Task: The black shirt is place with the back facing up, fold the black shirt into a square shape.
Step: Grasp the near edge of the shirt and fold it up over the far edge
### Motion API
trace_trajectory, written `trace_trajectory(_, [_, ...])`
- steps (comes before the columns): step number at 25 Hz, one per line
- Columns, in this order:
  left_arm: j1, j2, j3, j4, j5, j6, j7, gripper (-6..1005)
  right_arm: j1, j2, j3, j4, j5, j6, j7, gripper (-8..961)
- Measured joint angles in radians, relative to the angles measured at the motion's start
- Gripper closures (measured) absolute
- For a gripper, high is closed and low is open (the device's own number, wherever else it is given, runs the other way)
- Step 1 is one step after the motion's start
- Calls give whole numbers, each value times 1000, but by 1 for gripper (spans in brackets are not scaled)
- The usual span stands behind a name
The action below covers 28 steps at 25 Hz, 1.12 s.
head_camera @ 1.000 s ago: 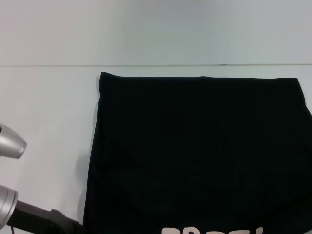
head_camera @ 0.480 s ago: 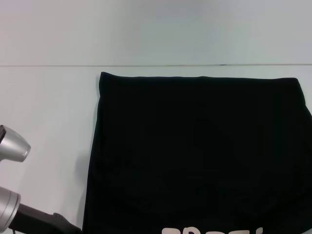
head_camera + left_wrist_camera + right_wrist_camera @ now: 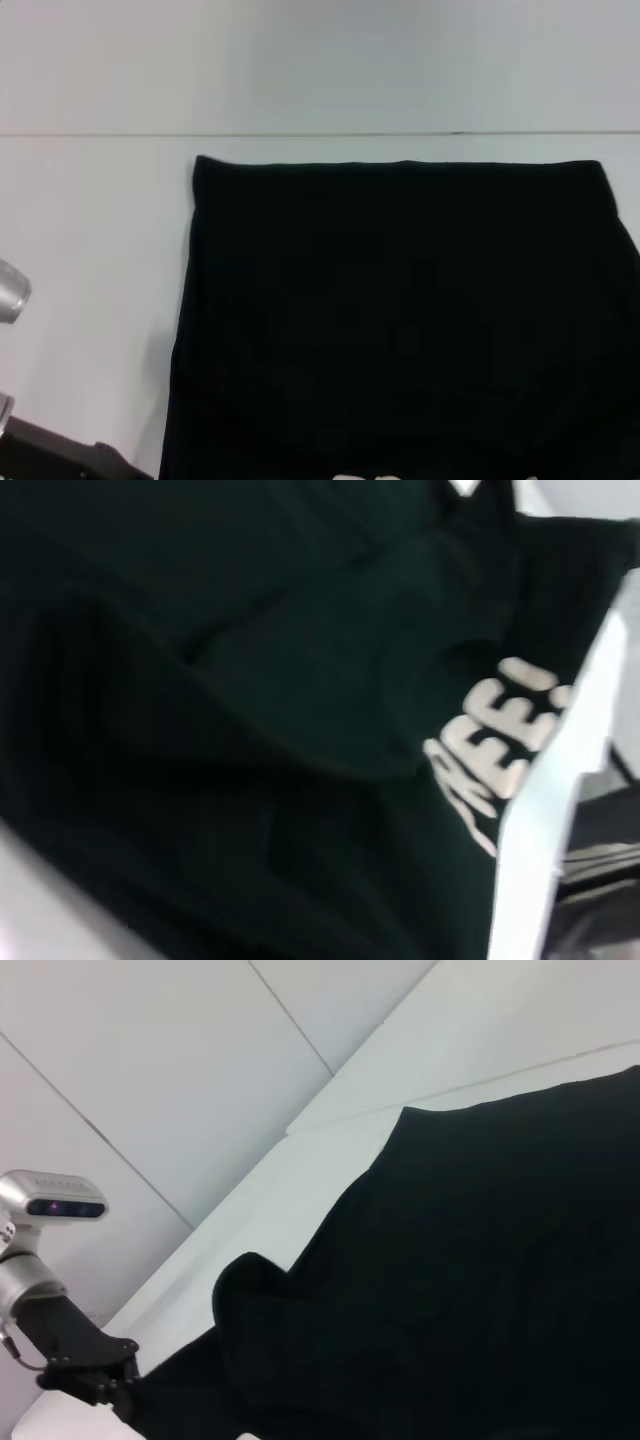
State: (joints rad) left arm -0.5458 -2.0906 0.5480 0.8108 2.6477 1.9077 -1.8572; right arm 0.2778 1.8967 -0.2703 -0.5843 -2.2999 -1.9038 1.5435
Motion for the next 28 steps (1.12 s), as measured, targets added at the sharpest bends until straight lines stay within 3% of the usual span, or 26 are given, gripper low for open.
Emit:
trace_trajectory(7, [19,1,-12,14,2,125,11,991,-26,1,5,2,-48,-11,-8,892])
trace_trajectory(16, [8,1,-24,10,-4,124,22,992,-31,-8,15,0,-46,-12,-12,893])
trace_trajectory(21, [-65,31,-67,-6,-36,80,1,991,37,-12,76,-5,-32,-12,-2,893])
trace_trajectory(28, [-226,97,-67,-107,-53,-150,-108,992,195,-32,149,-13,-31,81,81,892])
